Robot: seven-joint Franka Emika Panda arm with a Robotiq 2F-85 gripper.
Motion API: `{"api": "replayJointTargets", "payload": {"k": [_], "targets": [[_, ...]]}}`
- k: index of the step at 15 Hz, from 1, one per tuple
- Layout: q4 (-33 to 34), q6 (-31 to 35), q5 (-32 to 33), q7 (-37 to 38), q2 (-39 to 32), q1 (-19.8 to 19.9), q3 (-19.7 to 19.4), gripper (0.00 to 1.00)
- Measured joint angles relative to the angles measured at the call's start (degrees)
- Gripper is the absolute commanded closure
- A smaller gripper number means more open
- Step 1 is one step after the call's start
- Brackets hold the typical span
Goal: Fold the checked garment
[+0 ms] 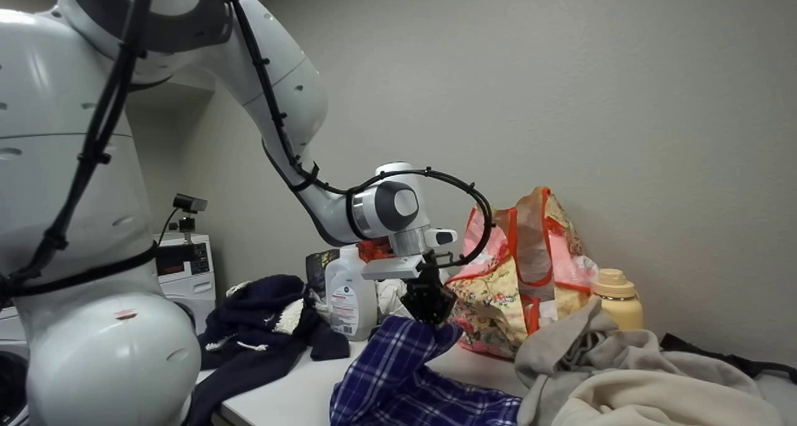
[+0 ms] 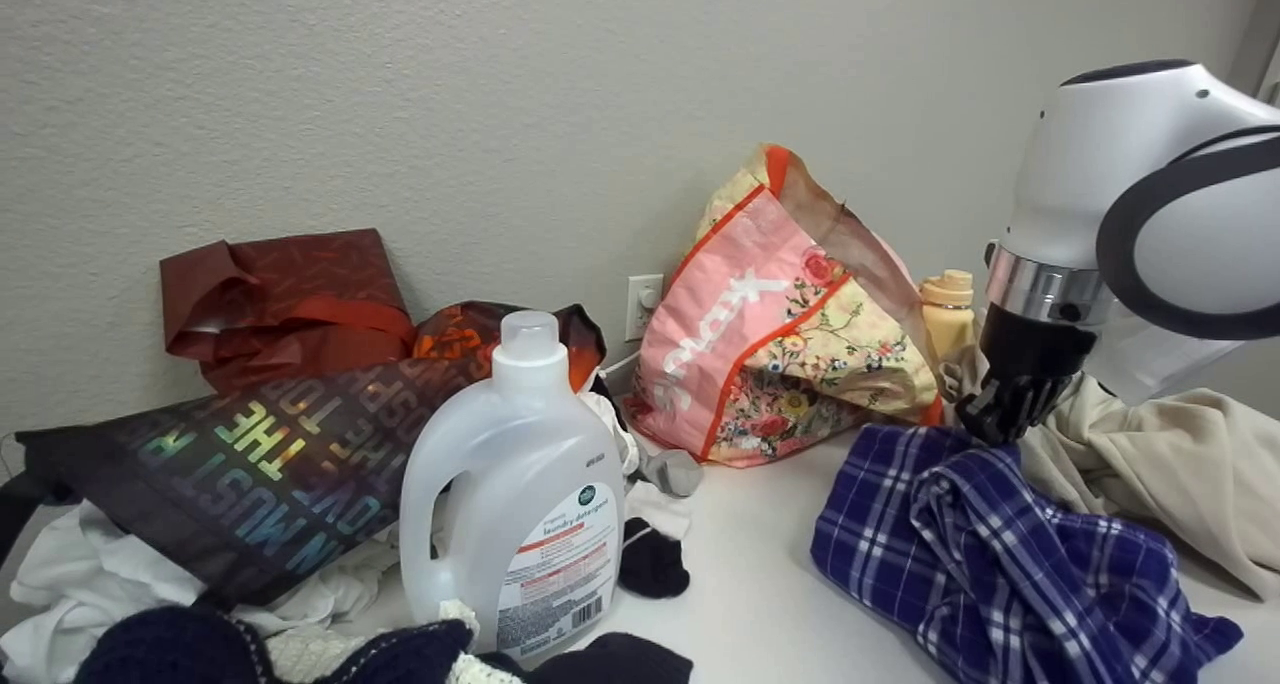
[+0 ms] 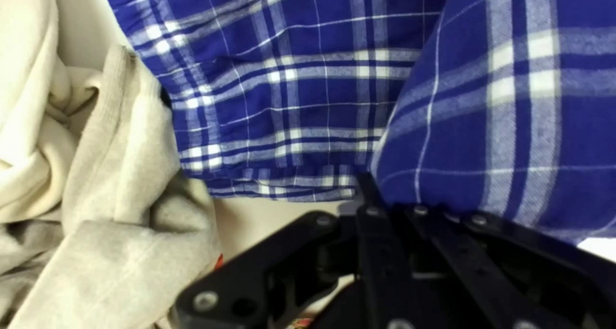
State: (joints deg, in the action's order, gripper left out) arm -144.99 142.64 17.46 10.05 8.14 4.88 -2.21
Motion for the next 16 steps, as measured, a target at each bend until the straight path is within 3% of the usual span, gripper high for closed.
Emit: {"api": "replayJointTargets", "payload": {"k": [2,16], "targets": [[0.0,0.0,0.0,0.0,0.01,-0.01,0.02,0.99],[2.54,0.0,0.14,0.66,-4.62,2.17,-1.97,0.99]]}}
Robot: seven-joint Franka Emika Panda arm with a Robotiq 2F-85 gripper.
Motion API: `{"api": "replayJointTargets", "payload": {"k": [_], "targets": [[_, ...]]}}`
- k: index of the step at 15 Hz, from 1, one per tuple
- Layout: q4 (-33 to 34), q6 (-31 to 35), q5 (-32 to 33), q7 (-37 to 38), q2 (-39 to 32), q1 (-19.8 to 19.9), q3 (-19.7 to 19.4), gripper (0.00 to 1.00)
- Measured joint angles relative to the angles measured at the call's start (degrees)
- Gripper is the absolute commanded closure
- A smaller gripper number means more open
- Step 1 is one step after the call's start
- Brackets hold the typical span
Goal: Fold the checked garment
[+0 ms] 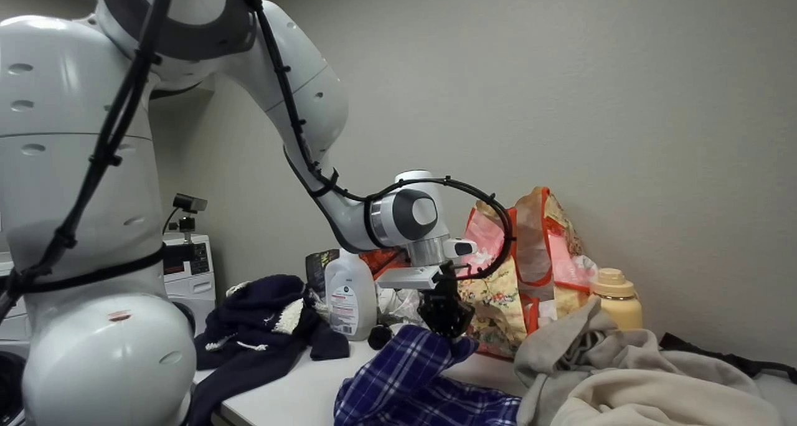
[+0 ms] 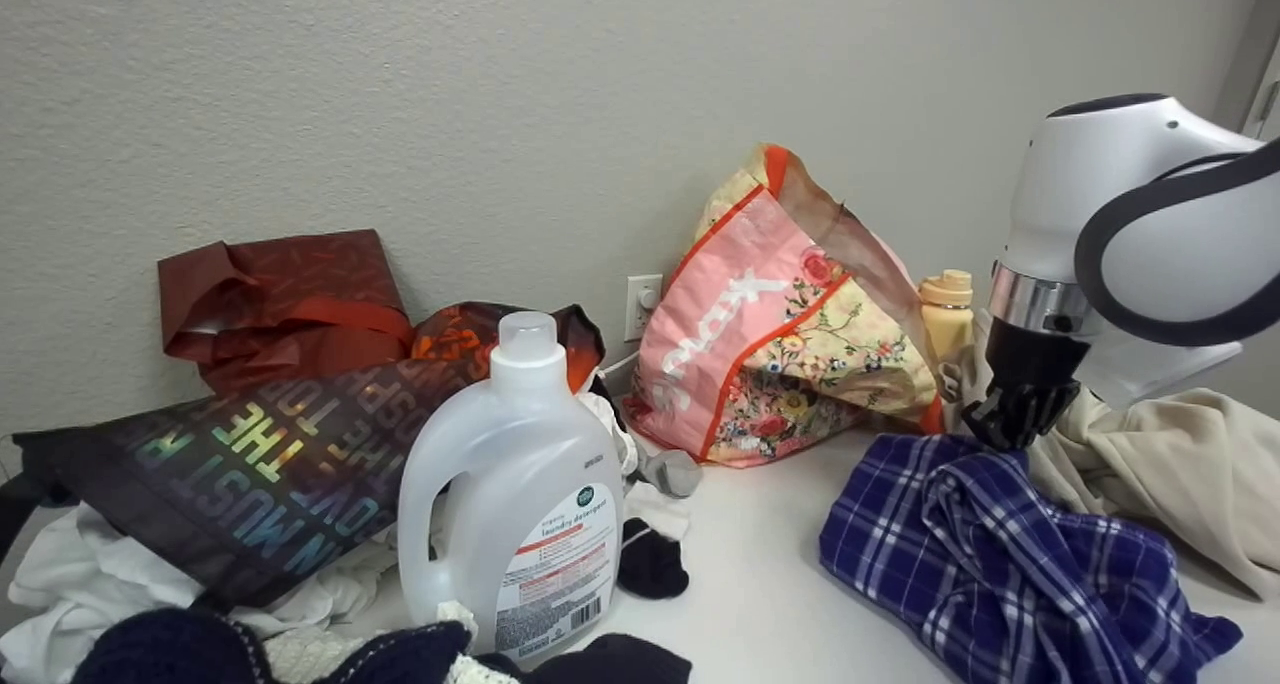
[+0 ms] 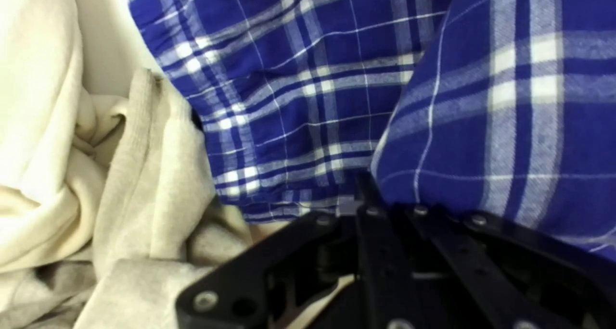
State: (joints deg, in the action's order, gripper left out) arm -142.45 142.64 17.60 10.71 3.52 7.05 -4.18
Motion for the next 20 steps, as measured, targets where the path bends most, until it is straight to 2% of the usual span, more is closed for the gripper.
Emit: {"api": "replayJointTargets", "payload": {"k": [12,18,19,20], "targets": [[6.01,-1.09,0.3,0.1,-6.42,3.6,-7.71,0.99],[6.69,-2.67,2.75,3.61,-9.46,4.3,-10.16,0.99],[6.76,-2.67,3.05,4.29,-10.11,4.29,-10.33,0.89],[6.85,-2.67,3.39,4.81,-10.82,4.29,-10.48,0.69]]}}
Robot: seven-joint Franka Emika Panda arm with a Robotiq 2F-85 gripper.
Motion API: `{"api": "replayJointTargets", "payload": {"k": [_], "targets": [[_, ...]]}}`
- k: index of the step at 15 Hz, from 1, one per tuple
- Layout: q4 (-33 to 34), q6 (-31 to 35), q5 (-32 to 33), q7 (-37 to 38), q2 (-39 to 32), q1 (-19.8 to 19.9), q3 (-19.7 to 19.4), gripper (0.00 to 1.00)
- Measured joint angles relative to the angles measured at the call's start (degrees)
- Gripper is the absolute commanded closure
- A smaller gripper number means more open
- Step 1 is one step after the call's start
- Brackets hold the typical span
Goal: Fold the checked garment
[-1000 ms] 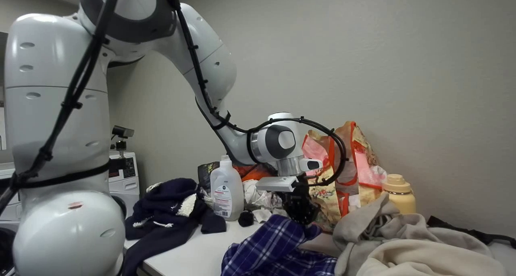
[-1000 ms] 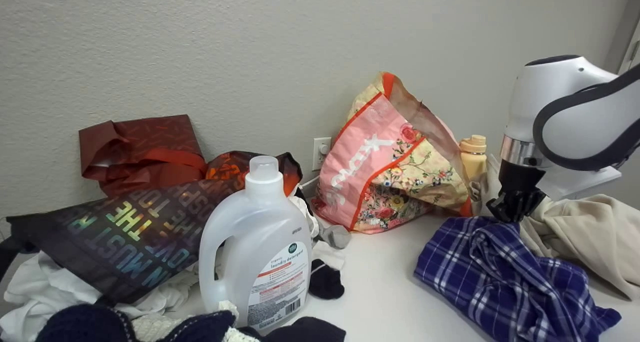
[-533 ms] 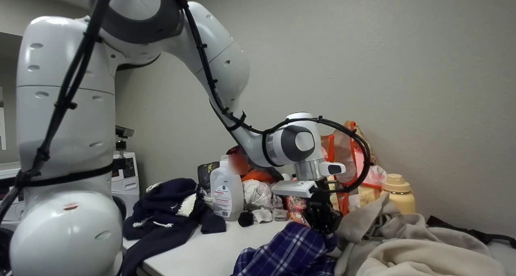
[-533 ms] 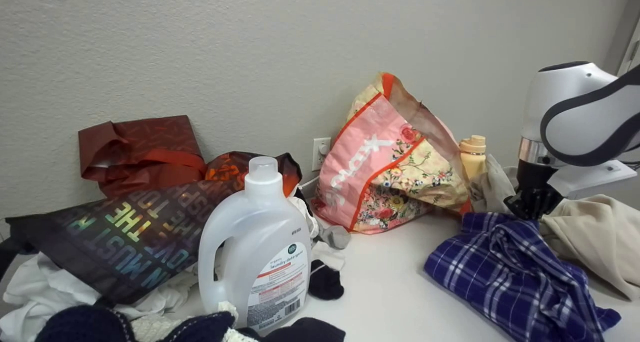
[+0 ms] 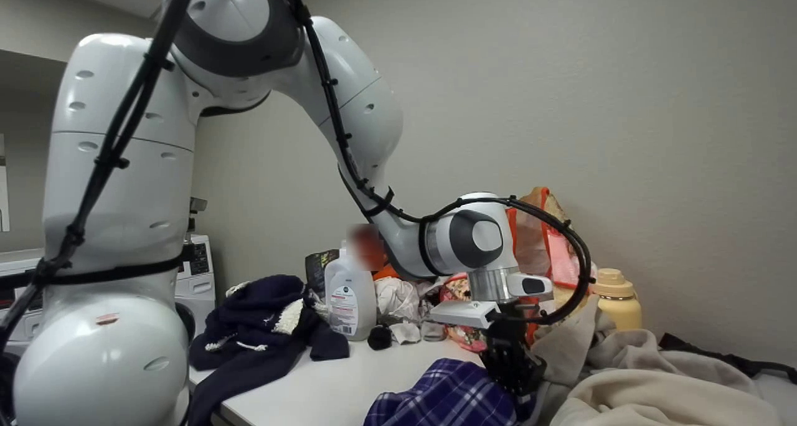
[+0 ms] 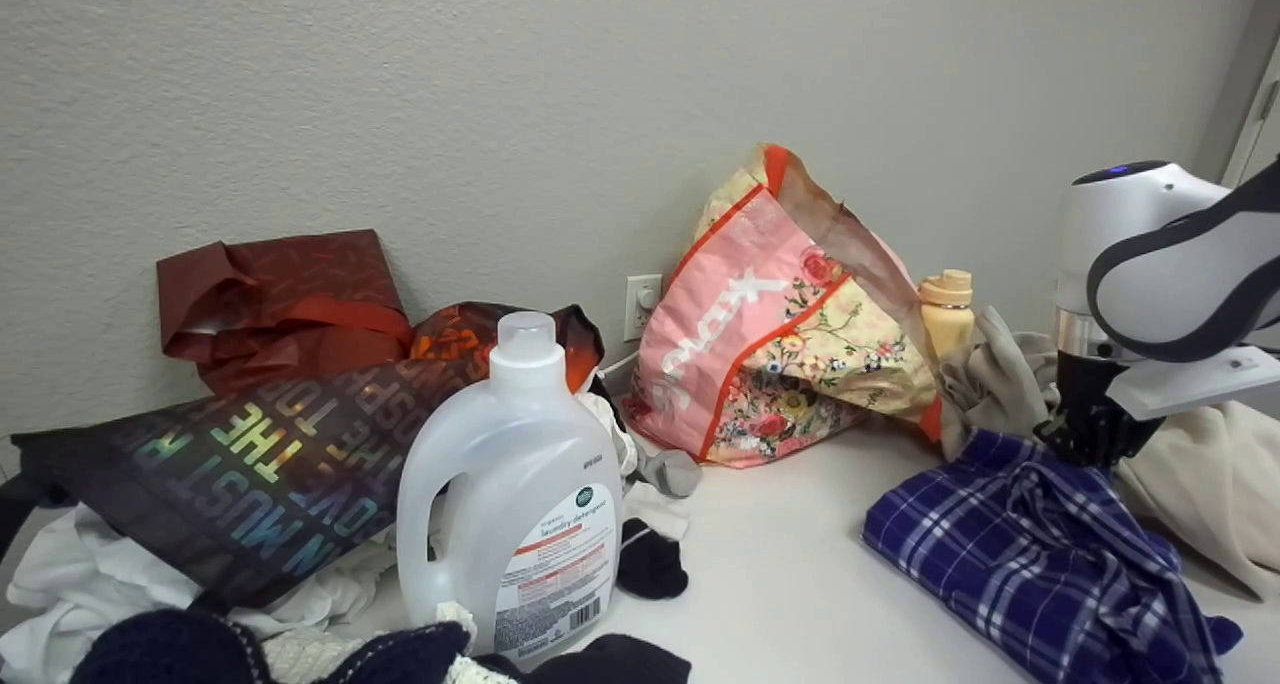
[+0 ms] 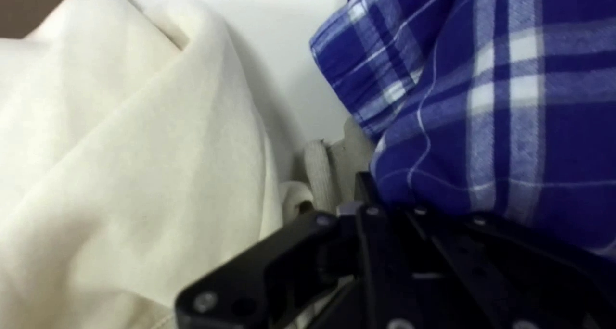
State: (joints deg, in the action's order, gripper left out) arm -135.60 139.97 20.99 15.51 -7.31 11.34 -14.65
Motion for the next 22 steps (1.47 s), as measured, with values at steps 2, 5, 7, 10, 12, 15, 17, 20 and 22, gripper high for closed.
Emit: {"api": "replayJointTargets", "payload": {"k": [2,5,7,10,12,15,17,20,22], "targets": [[0.38,0.0,0.49,0.95,-1.35,0.0,-0.18,0.55],[1.71,-0.04,0.78,2.17,-3.21,0.0,-0.52,0.33],[2.8,-0.15,0.8,2.94,-4.23,-0.06,-0.97,0.18],[4.66,-0.78,0.78,3.34,-5.22,-0.07,-1.63,0.0],[6.01,-1.45,0.76,3.86,-5.27,-0.07,-1.72,0.0],[7.99,-3.25,0.76,3.87,-4.31,-0.38,-1.72,0.0],[9.06,-5.46,0.78,3.87,-3.03,-0.79,-1.7,0.0],[10.41,-9.55,0.81,3.86,-1.05,-1.45,-1.4,0.0],[10.79,-11.74,0.81,3.81,0.02,-1.73,-0.67,0.0]]}}
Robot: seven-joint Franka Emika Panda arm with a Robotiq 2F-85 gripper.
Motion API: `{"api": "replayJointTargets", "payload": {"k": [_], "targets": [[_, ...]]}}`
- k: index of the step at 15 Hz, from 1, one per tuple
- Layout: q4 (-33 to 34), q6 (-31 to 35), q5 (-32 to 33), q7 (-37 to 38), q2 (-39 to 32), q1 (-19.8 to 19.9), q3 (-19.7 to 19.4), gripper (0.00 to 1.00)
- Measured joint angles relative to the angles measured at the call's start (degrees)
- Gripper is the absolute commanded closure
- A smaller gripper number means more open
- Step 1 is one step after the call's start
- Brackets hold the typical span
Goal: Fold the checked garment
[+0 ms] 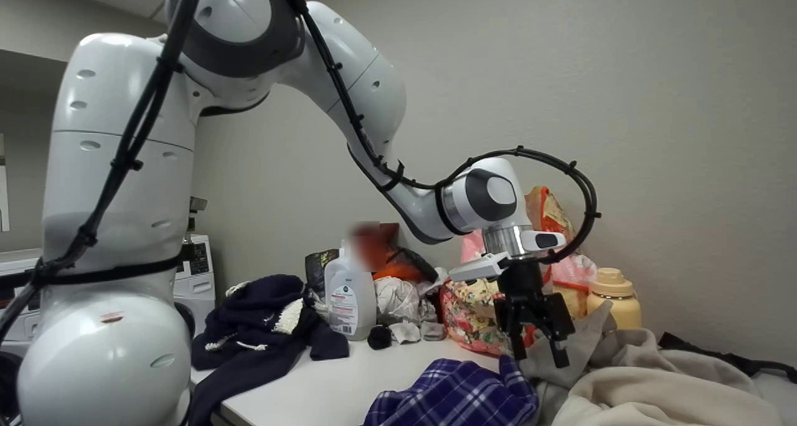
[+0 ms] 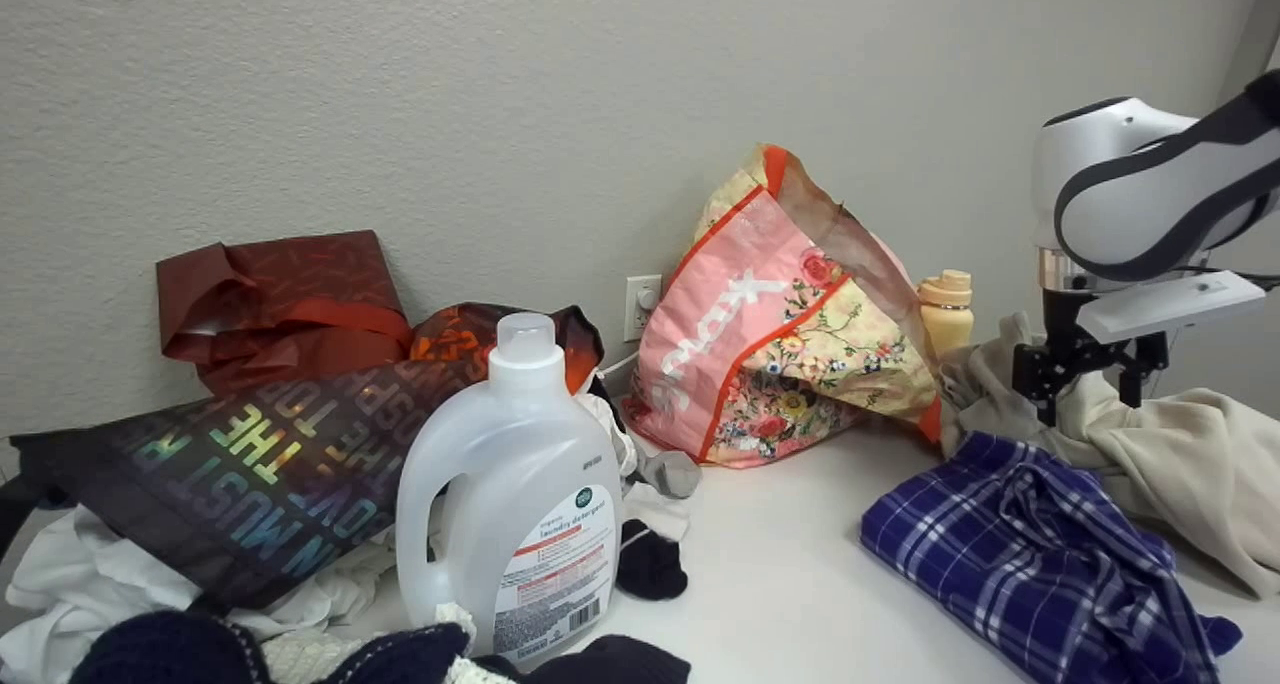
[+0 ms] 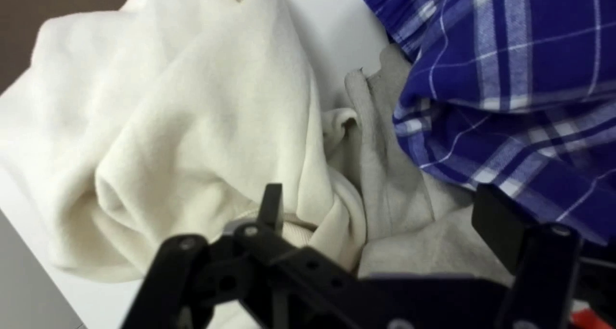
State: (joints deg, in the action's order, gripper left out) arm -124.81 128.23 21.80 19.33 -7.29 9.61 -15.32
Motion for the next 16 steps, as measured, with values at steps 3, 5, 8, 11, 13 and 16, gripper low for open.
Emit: {"api": "replayJointTargets", "payload": {"k": [3,5,8,11,13,16], "targets": [[0.03,-2.93,0.11,-0.02,1.3,-0.81,1.45,0.0],[0.03,-5.26,0.39,-0.03,2.02,-1.49,2.72,0.0],[-0.13,-8.43,0.85,-0.02,3.11,-2.65,4.5,0.0],[-0.79,-10.21,0.99,0.09,3.72,-3.51,6.08,0.0],[-1.72,-10.19,1.0,0.25,3.71,-3.95,6.86,0.0],[-3.56,-9.87,1.0,1.0,3.62,-4.5,7.68,0.0]]}}
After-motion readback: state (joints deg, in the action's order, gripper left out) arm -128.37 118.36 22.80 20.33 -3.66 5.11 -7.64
